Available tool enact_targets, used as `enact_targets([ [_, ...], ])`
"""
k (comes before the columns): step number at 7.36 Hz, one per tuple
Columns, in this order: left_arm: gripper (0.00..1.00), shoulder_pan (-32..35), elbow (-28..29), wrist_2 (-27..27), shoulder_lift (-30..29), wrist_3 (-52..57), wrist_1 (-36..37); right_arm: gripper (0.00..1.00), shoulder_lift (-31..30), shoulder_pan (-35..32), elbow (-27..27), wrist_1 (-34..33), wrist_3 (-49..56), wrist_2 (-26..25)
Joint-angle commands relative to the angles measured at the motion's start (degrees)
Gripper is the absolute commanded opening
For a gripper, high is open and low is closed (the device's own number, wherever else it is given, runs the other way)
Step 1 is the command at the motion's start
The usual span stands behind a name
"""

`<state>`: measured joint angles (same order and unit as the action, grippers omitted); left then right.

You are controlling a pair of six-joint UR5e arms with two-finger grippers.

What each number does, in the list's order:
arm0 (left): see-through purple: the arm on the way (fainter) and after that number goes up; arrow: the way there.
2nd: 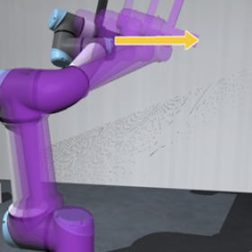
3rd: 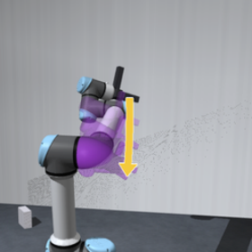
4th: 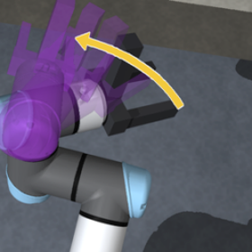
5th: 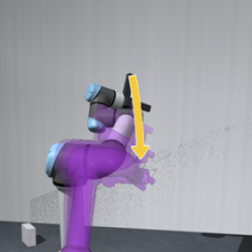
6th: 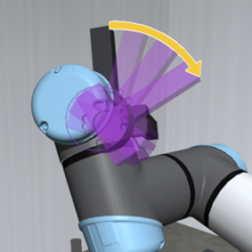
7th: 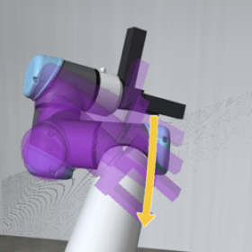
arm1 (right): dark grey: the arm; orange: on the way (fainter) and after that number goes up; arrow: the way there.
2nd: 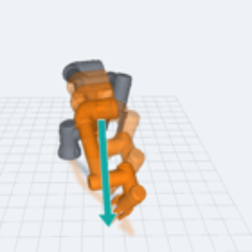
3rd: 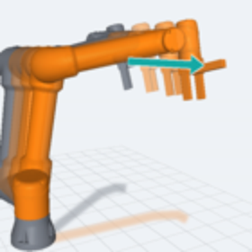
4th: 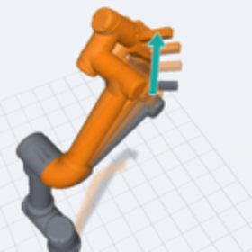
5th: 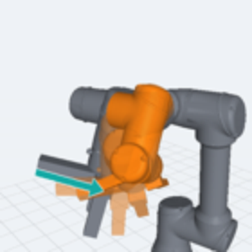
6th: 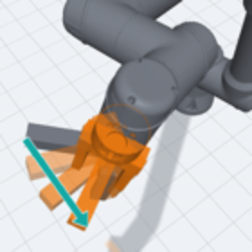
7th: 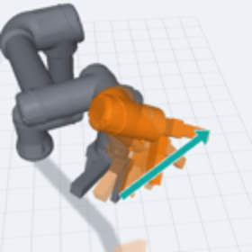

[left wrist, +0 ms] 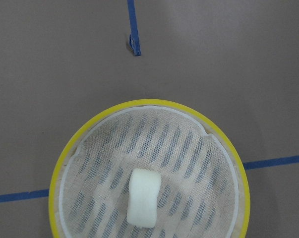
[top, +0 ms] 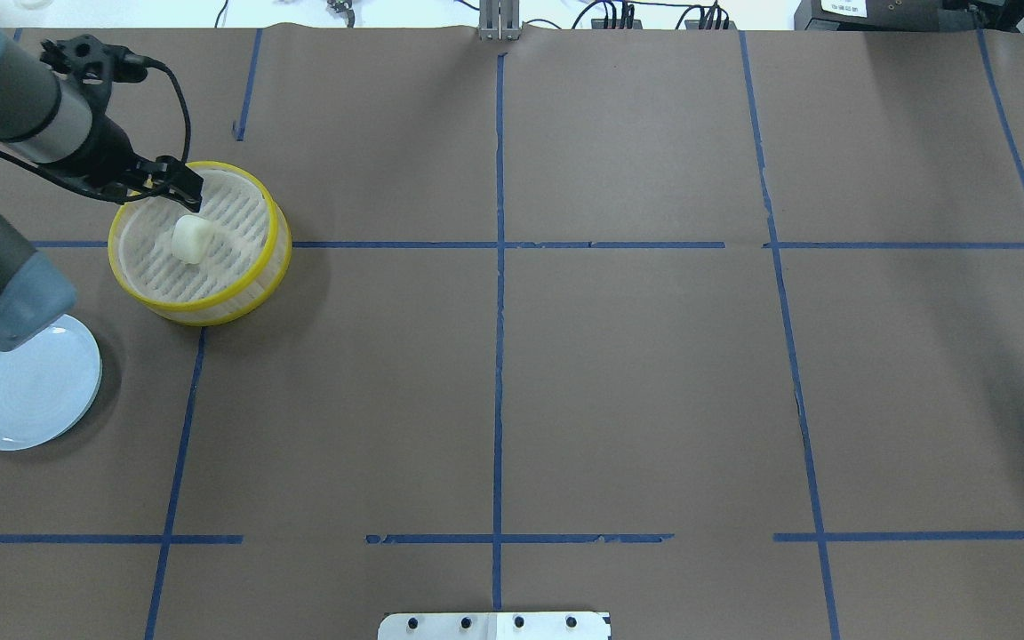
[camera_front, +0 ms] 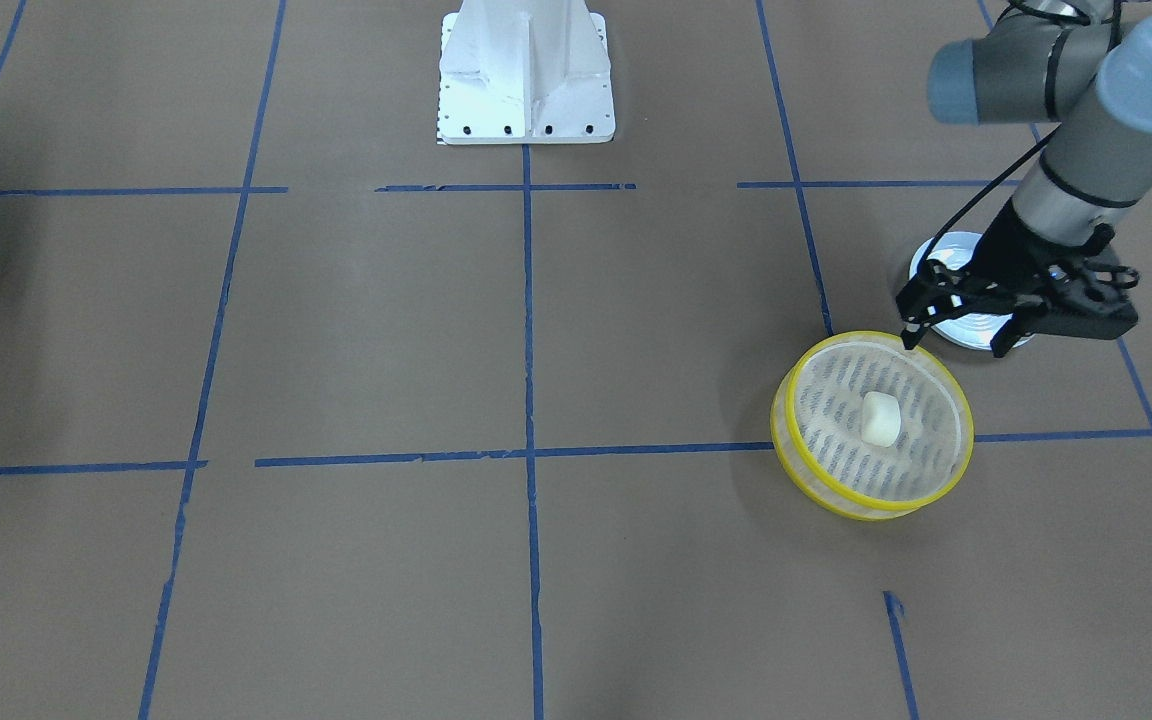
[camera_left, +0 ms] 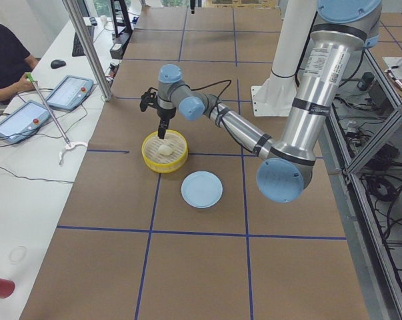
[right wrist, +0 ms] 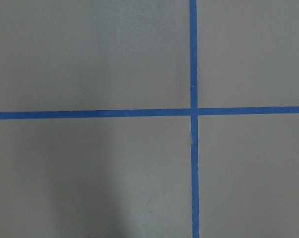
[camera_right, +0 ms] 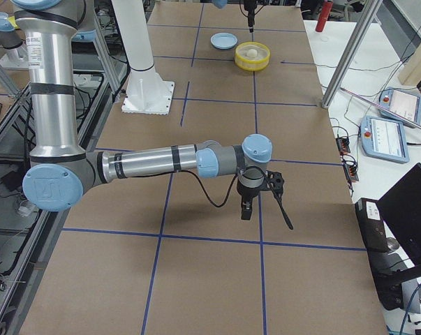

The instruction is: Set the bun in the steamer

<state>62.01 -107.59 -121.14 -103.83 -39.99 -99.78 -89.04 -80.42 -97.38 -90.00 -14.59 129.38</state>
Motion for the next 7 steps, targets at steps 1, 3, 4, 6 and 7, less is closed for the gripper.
enact_targets([
  [1,1.0,11.77,-1.67,-3.98,7.38,15.29,0.11,1.0,0.0,0.0,0.0,0.0,0.0,0.0],
  [3,1.0,22.49,0.97,-6.21,13.79,33.05,0.19,1.0,0.0,0.0,0.0,0.0,0.0,0.0],
  [4,1.0,25.5,1.76,-7.08,17.22,37.75,0.11,1.0,0.0,0.0,0.0,0.0,0.0,0.0],
  [6,1.0,27.46,5.17,-7.96,23.03,38.76,-0.5,1.0,0.0,0.0,0.0,0.0,0.0,0.0],
  [7,1.0,28.42,7.63,-11.63,23.14,38.68,-0.25,1.0,0.0,0.0,0.0,0.0,0.0,0.0],
])
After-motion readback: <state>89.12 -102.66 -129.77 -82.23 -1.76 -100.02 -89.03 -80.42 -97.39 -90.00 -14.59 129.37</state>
